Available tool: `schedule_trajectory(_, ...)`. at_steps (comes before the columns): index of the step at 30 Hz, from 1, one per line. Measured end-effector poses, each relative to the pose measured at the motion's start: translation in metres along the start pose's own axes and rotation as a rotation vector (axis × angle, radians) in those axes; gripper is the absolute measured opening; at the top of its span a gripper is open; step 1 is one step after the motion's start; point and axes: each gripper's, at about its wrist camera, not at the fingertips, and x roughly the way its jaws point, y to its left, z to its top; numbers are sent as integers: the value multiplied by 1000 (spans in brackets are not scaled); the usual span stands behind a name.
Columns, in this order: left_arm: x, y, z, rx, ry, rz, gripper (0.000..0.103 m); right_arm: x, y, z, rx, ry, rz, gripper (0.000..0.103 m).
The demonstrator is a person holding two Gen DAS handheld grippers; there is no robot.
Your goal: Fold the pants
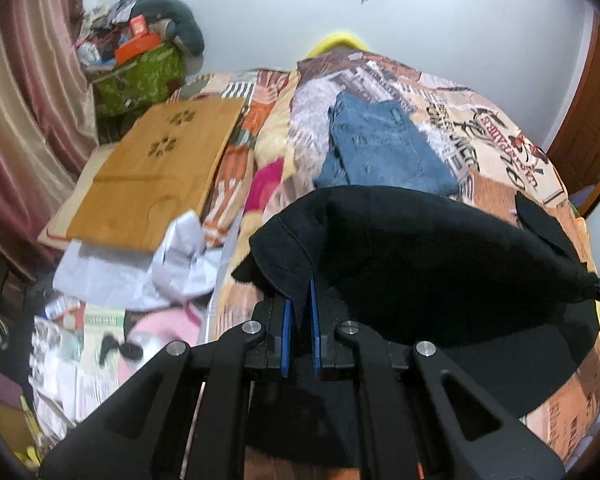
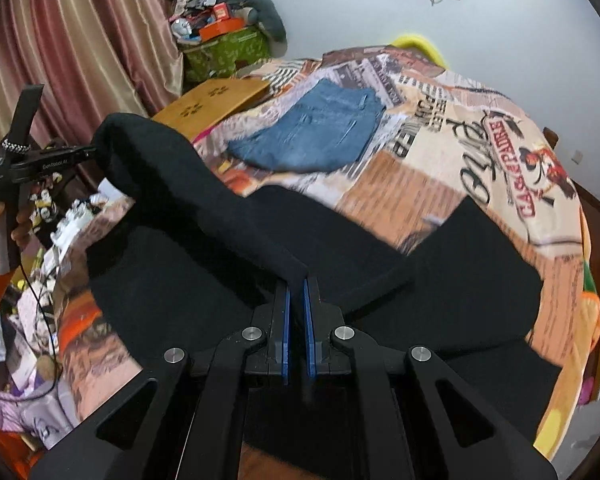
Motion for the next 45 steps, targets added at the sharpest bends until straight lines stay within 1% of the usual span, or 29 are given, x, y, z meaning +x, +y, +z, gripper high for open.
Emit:
schedule_trajectory(5,4,11,-37,-48,55,-1,8,13,15,-27,-10,51,-11,6)
schedule_trajectory(9,13,18,-68,-81,110,2,8,17,21,-41,-16,69,-25,6)
schedule_trajectory(11,20,22,-85,-115,157,8,8,14,22,-45,-12,67,-28,8)
schedule_trajectory(12,23,24,-92,-131,177,15,8,12,22,-45,-9,62,-26,10)
schedule_trajectory(14,28,27,-106,-155,209,38,8,9,25,-46,0,61,-27,10)
schedule_trajectory(16,28,30,-115,-168,220,51,8,8,24,-46,10,66,-25,11)
schedule_trajectory(18,23,33,-116,-175,220,53,8,5,25,-46,17,73,-25,11)
schedule_trajectory(22,5,38,-108,-173,189,70,9,-6,23,-46,28,70,-8,13)
schedule_trajectory(25,-9,36,-94,-157,151,84,15,-16,19,-47,43,52,-12,13)
schedule_trajectory(28,-23,26,-77,-129,107,73,25,-26,8,-44,64,29,-34,21)
schedule_trajectory(30,-28,17,-68,-106,82,72,36,-33,2,-40,72,10,-50,29)
schedule_trajectory(33,-35,-1,-48,-62,40,59,48,-42,-13,-31,84,-23,-91,33)
schedule_trajectory(34,-36,-8,-41,-48,26,55,51,-43,-17,-29,91,-30,-98,34)
schedule_trajectory(36,-36,-23,-25,-21,5,47,64,-45,-31,-21,115,-48,-112,42)
schedule_trajectory(38,-33,-38,-10,-2,-8,31,69,-46,-42,-13,127,-60,-126,45)
schedule_trajectory(41,-23,-56,12,7,-11,-7,73,-40,-61,0,143,-62,-147,45)
schedule_trajectory(43,-14,-67,23,14,-13,-21,73,-32,-75,9,160,-61,-155,45)
schedule_trajectory(45,1,-81,37,43,-9,-28,73,-24,-89,18,175,-55,-160,45)
